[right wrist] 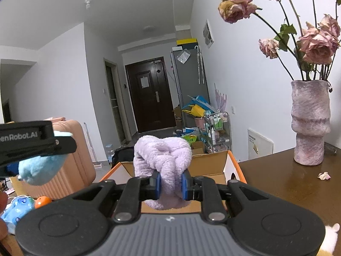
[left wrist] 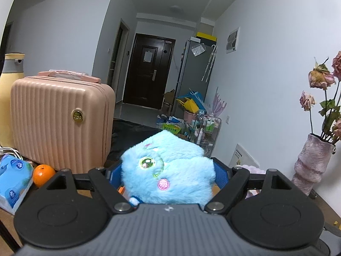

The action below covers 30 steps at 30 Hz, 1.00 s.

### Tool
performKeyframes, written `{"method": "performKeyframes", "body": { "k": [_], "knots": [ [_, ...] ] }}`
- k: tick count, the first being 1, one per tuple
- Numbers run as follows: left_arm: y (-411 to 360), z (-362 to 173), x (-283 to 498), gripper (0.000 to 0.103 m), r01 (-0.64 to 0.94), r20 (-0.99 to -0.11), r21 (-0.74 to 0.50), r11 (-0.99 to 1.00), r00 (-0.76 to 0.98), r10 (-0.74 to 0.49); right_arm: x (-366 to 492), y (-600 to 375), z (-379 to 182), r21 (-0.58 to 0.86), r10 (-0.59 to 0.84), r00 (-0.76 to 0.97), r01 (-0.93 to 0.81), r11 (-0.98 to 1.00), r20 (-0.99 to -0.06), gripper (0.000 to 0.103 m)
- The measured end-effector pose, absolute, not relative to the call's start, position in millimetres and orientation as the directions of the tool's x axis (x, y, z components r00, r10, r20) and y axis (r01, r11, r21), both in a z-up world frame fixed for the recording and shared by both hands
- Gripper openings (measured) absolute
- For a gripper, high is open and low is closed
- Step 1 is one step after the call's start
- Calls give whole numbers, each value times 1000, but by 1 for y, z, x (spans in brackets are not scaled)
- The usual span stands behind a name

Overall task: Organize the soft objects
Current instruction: 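Carry the blue plush and lilac towel roll over the cardboard box with both tools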

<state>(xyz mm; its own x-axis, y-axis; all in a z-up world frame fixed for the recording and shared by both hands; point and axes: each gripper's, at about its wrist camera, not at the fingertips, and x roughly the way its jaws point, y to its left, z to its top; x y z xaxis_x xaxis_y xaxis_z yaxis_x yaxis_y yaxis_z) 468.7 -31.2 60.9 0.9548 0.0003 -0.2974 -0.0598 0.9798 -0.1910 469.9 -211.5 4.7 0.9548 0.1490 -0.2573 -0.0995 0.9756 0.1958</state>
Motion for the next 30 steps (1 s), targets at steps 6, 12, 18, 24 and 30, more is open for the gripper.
{"method": "performKeyframes", "body": {
  "k": [6,12,18,24,30],
  "knots": [
    [-34,54,493,82,-70,-324,-168,983,946,12,485,-205,3,170,135,949,-89,981,-284,18],
    [-39,40,523,82,-84,-385,-136,987,923,26,502,-202,0,150,110,943,-65,987,-315,18],
    [-46,21,550,82,-109,-436,-97,989,898,57,516,-201,-4,141,88,935,-41,989,-345,18],
    [-49,2,569,82,-128,-460,-66,989,884,84,536,-202,-11,131,67,915,-15,991,-399,18],
    [-54,-12,580,82,-148,-477,-27,989,871,117,554,-203,-24,119,46,896,8,993,-442,18]
  ]
}}
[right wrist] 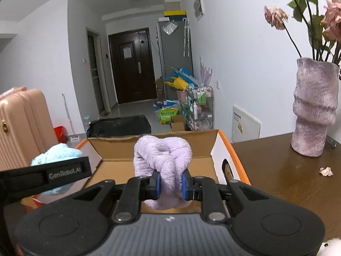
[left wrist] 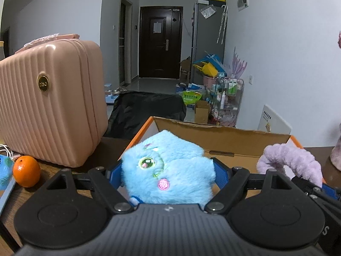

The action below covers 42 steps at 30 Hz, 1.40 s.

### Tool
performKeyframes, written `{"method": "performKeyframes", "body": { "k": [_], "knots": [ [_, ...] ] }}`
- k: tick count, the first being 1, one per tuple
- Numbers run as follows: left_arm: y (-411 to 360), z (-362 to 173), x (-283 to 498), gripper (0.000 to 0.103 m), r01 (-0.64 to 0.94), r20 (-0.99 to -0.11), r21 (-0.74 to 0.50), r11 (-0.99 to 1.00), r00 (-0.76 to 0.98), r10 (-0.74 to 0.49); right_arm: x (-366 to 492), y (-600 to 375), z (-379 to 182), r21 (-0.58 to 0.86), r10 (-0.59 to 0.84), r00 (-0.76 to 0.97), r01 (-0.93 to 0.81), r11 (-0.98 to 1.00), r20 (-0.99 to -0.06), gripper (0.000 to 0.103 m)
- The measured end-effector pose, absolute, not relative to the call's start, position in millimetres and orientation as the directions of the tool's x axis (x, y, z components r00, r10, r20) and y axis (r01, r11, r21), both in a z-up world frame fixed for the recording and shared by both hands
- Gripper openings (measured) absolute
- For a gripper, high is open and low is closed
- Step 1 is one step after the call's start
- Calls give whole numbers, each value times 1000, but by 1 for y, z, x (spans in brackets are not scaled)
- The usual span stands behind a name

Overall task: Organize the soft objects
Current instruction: 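Carry the blue plush and lilac towel roll over the cardboard box with both tools, then open both tools to drop the plush and towel roll into the box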

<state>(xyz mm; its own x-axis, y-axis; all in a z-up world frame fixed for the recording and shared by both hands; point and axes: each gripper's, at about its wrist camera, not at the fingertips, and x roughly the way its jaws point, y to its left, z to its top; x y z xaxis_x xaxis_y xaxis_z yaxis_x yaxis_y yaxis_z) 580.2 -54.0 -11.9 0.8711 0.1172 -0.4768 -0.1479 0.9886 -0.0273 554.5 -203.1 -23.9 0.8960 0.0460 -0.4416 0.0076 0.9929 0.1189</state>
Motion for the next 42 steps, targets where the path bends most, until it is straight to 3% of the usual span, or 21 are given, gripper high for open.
{"method": "performKeyframes", "body": {
  "k": [8,12,15,17,19,42],
  "knots": [
    [-58,-13,579,85,-149,-464,-25,989,878,120,561,-206,-34,121,51,882,7,993,-468,19],
    [-50,-12,581,95,-171,-471,-57,984,873,125,564,-207,-36,107,44,872,10,994,-488,31],
    [-48,-9,578,103,-188,-461,-62,980,877,139,567,-209,-38,95,16,862,37,995,-506,58],
    [-47,-9,577,103,-186,-456,-66,980,879,136,566,-210,-37,88,2,865,48,995,-502,88],
    [-46,-8,576,103,-190,-459,-73,979,878,136,563,-211,-35,87,-6,873,55,995,-487,101],
    [-18,10,535,103,-188,-474,-181,965,877,82,523,-219,-12,123,42,888,17,992,-458,103]
  ]
}}
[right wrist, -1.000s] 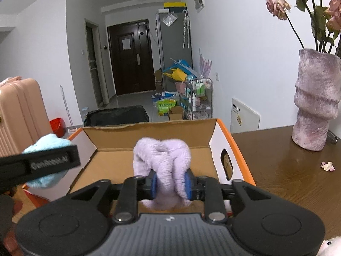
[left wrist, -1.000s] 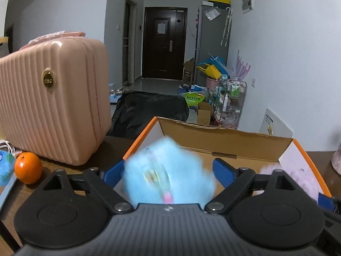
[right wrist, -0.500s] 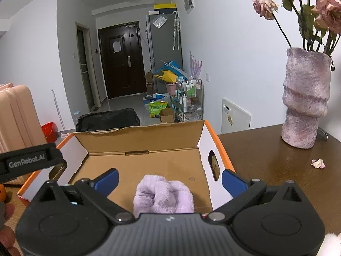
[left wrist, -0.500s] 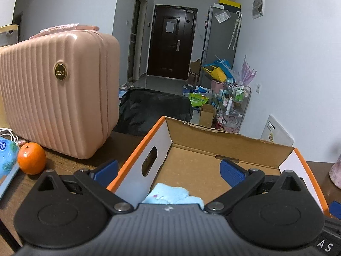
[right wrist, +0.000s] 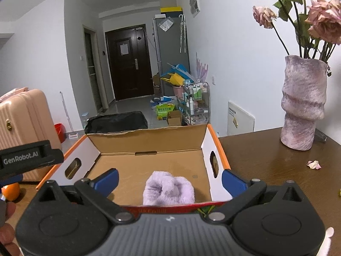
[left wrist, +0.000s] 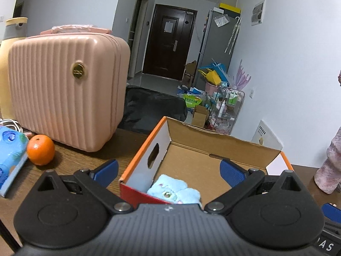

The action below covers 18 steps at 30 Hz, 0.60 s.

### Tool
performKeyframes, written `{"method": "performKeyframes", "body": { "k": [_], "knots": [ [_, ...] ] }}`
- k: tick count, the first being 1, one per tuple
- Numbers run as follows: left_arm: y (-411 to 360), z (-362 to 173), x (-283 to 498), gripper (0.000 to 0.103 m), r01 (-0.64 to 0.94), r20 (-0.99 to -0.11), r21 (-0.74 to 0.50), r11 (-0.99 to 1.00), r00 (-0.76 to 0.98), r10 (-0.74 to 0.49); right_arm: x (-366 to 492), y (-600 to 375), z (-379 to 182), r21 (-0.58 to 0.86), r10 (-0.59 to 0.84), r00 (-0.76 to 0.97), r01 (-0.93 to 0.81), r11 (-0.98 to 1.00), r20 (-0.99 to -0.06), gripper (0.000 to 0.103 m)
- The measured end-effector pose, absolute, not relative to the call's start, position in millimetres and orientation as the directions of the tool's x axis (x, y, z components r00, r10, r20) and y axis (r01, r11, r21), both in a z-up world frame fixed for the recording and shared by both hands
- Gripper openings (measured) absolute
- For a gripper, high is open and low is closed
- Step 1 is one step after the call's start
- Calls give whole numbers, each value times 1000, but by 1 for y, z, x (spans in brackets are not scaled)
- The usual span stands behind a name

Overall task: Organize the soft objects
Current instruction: 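Open both tools to drop the plush and towel roll into the box, then move both tools back to the table toward the remaining soft items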

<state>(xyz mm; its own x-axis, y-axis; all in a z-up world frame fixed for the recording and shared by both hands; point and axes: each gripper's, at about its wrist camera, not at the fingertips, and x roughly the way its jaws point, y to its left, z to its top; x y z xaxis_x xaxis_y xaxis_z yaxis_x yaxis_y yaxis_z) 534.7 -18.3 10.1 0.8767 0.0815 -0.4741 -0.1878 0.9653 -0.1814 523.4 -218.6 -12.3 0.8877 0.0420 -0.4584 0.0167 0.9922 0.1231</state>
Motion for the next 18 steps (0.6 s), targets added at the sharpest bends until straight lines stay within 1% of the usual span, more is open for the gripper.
{"method": "performKeyframes", "body": {
  "k": [7,14,18],
  "knots": [
    [-15,14,507,103,-174,-464,-158,972,882,82,497,-222,-9,106,49,892,-1,994,-450,103],
    [-18,16,477,103,-108,-445,-136,985,895,37,465,-222,-5,85,58,902,-24,996,-427,103],
    [-22,17,458,103,-91,-430,-110,990,902,35,446,-224,-3,75,61,911,-33,997,-408,103]
  ]
}}
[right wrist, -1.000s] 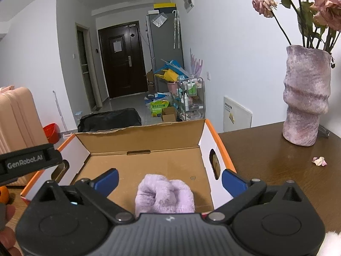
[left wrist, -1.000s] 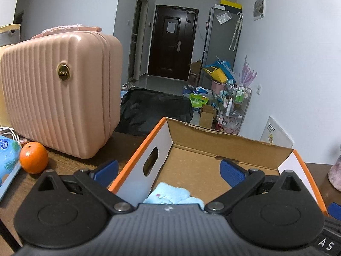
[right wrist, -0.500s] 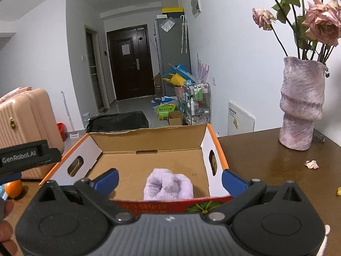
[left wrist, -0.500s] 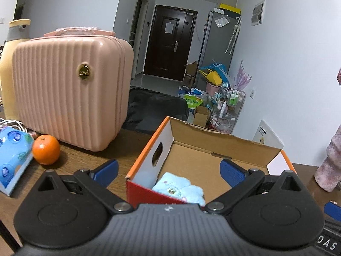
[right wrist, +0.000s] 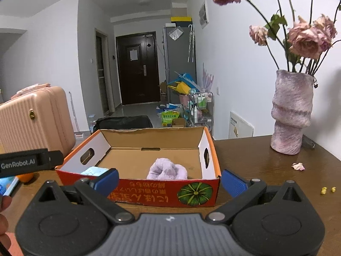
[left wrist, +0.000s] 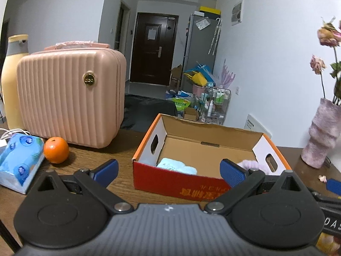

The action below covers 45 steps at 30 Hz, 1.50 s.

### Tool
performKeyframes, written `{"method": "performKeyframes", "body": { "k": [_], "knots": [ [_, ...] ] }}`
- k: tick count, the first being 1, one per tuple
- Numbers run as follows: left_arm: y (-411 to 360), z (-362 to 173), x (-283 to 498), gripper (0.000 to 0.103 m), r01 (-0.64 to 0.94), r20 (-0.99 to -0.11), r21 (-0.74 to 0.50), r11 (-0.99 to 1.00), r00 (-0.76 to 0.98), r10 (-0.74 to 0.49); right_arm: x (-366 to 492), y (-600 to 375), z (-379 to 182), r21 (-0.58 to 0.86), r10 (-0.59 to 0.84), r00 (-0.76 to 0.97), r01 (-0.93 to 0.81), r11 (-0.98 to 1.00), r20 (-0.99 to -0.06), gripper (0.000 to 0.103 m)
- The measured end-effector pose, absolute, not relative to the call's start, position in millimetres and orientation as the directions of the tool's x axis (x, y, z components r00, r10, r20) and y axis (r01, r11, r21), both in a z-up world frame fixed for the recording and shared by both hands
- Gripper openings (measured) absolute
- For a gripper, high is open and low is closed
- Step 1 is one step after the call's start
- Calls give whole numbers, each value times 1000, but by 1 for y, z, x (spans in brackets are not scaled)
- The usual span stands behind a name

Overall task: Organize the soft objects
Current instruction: 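Move both tools back to the table toward the remaining soft items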

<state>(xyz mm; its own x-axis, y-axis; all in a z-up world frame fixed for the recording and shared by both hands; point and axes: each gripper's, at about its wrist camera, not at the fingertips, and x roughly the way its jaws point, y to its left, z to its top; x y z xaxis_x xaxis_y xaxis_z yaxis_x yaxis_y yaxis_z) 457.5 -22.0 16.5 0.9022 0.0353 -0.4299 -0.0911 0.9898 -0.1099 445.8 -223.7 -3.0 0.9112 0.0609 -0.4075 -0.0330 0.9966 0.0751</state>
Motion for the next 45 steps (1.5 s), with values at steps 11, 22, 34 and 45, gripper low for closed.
{"method": "performKeyframes", "body": {
  "k": [11,22,34,45],
  "knots": [
    [-12,12,408,103,-72,-415,-86,994,909,30,395,-229,-1,42,79,927,-68,997,-366,103],
    [-2,9,359,103,-66,-364,-47,997,930,44,347,-226,-10,-1,87,933,-93,996,-349,103],
    [10,3,311,103,-59,-347,-33,998,937,43,302,-220,-13,-7,142,934,-152,988,-328,103],
    [10,-2,277,103,-28,-347,-34,999,938,14,270,-222,-20,0,166,928,-176,984,-332,103]
  ]
}}
